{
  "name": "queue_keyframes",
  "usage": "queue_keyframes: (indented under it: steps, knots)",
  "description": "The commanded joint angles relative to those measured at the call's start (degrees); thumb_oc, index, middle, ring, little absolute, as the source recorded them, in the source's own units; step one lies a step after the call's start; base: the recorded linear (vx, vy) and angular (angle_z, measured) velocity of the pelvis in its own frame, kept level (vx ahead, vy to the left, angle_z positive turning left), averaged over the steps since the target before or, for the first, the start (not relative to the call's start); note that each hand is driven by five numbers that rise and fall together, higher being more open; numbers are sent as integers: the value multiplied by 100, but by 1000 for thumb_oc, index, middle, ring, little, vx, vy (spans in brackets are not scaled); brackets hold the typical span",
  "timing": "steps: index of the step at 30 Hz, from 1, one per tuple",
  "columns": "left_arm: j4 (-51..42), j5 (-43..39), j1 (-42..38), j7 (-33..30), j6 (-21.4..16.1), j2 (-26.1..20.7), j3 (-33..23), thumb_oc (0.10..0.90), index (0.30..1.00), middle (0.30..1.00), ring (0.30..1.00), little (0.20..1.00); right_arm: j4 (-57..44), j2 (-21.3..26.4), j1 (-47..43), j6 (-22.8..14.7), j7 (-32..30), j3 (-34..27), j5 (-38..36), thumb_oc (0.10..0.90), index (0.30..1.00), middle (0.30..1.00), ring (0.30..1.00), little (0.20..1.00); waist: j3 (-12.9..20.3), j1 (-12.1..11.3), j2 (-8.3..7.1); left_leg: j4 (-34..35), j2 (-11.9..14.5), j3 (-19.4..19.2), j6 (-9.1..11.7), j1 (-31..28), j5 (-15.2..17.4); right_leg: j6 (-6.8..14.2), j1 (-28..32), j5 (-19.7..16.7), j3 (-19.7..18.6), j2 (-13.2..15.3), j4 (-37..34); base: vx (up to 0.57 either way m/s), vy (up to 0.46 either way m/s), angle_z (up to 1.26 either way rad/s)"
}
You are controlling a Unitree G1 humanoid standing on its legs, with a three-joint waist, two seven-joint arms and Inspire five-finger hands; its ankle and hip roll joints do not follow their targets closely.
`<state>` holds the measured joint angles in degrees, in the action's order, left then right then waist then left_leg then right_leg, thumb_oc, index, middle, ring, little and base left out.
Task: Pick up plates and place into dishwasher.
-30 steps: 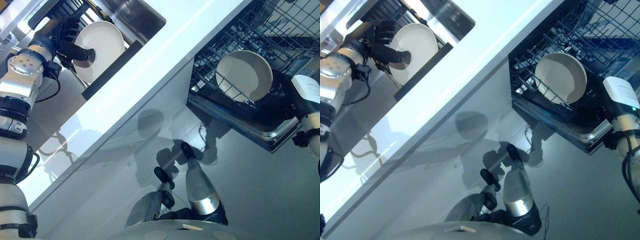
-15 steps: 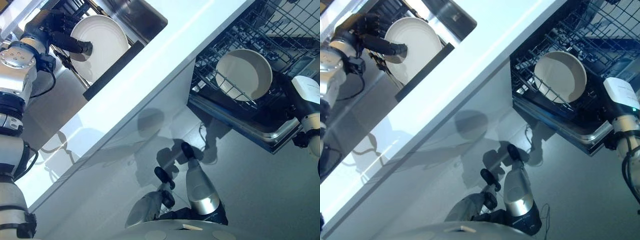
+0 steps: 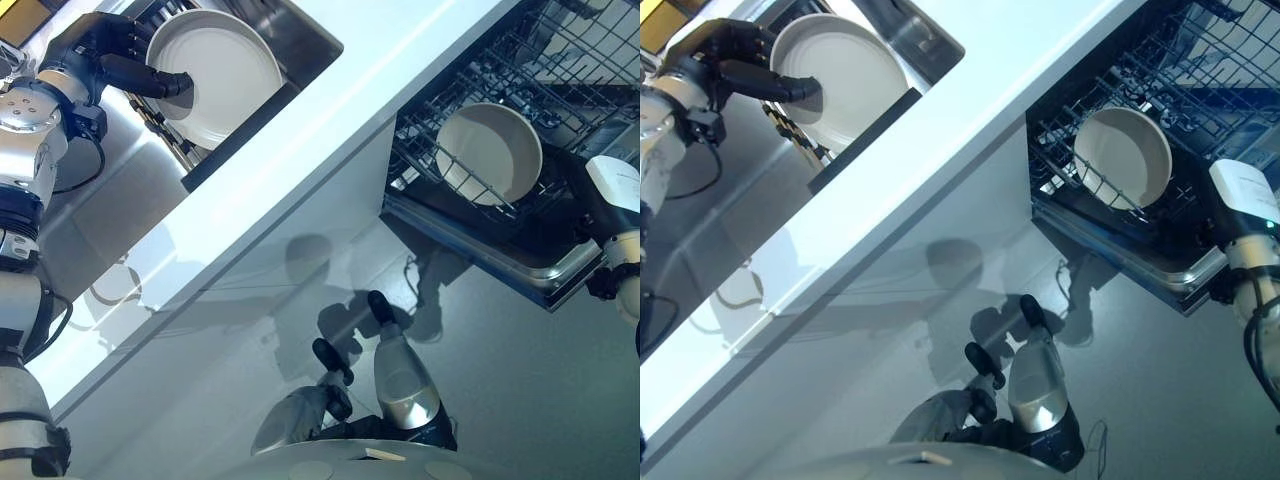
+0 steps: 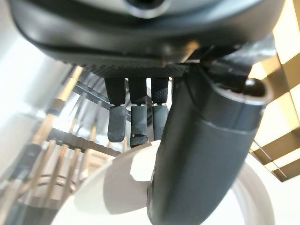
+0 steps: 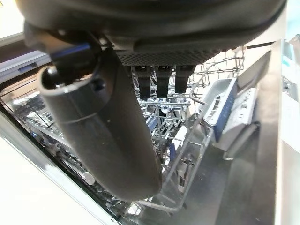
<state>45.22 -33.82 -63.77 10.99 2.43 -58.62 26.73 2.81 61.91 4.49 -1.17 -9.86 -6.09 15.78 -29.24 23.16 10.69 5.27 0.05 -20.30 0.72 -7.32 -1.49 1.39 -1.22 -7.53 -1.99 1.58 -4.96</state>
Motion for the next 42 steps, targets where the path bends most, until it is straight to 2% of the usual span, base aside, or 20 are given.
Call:
queue_keyframes:
  steps: [1, 2, 3, 4, 7, 8, 9, 21, 23, 27, 31, 42]
  knots:
    - [89, -82, -180, -86, -202, -75, 285, 100, 300, 300, 300, 200, -346, 45, 32, -223, -464, -768, -26, 800, 900, 900, 900, 900, 837, 107, -245, -322, -107, 28, -46, 108, 382, 518, -105, 839, 203, -18, 654, 0, 0, 0]
    - [96, -113, -188, -112, -216, -94, 276, 100, 300, 300, 300, 200, -362, 36, 56, -232, -478, -778, -29, 800, 900, 900, 900, 900, 845, 113, -274, -342, -83, -60, -61, 145, 278, 475, -138, 729, 225, -35, 663, -18, -13, 4]
    - [82, -188, -201, -92, -236, -124, 266, 100, 300, 300, 300, 200, -372, 4, 132, -278, -494, -821, -41, 800, 900, 900, 900, 900, 947, 93, -251, -305, -100, 42, -49, 54, 389, 516, -36, 841, 211, -36, 629, -90, -53, 4]
    - [83, -217, -204, -98, -252, -134, 261, 100, 300, 300, 300, 200, -383, 0, 153, -295, -509, -832, -45, 800, 900, 900, 900, 900, 942, 99, -281, -330, -76, -50, -63, 102, 285, 474, -82, 733, 235, -50, 644, -5, -25, 5]
    - [-3, -388, -199, -81, -276, -219, 196, 100, 300, 300, 300, 200, -466, -70, 359, -325, -499, -970, -71, 800, 900, 900, 900, 900, 1118, 80, -294, -292, -71, -17, -59, 11, 284, 473, 27, 734, 249, -79, 603, -3, -18, 5]
    - [-12, -412, -212, -64, -277, -242, 183, 100, 300, 300, 300, 200, -469, -82, 397, -334, -492, -995, -85, 800, 900, 900, 900, 900, 1190, 68, -270, -260, -89, 80, -45, -63, 396, 513, 106, 844, 224, -80, 576, 0, 0, 0]
    - [-36, -438, -196, -69, -306, -247, 152, 100, 300, 300, 300, 200, -488, -106, 455, -355, -482, -1033, -86, 800, 900, 900, 900, 900, 1230, 67, -303, -272, -67, -7, -60, -42, 295, 468, 91, 737, 251, -101, 571, 0, 0, 0]
    - [-88, -569, -149, 151, -383, -405, -33, 100, 300, 300, 300, 200, -669, -316, 650, -500, -411, -1091, -239, 800, 900, 900, 900, 900, 1755, -68, -364, -170, -36, 53, -49, -230, 293, 481, 313, 710, 258, -171, 451, -26, -5, 0]
    - [-101, -598, -163, 198, -411, -468, -56, 100, 300, 300, 300, 200, -710, -341, 642, -583, -359, -1086, -468, 800, 900, 900, 900, 900, 1842, -100, -394, -169, -23, 61, -51, -257, 295, 478, 343, 704, 268, -177, 441, -47, 2, 1]
    - [-169, -671, -253, 244, -458, -582, -68, 100, 300, 300, 300, 200, -824, -410, 576, -854, -213, -1081, -1019, 800, 900, 900, 900, 900, 1952, -159, -436, -174, -2, 73, -52, -283, 303, 471, 376, 713, 282, -189, 451, -51, 5, 2]
    - [-188, -719, -284, 283, -501, -634, -106, 100, 300, 300, 300, 200, -806, -483, 548, -1017, -259, -1053, -992, 800, 900, 900, 900, 900, 2052, -201, -461, -170, 9, 93, -51, -304, 309, 464, 395, 725, 300, -199, 458, -56, 16, 0]
    - [-184, -671, -62, 403, -344, -650, -278, 100, 300, 300, 300, 200, -727, -465, 516, -1012, -279, -1008, -946, 800, 900, 900, 900, 900, 2193, -279, -469, -161, -13, 209, -74, -342, 316, 482, 441, 726, 278, -195, 471, -30, 5, 3]
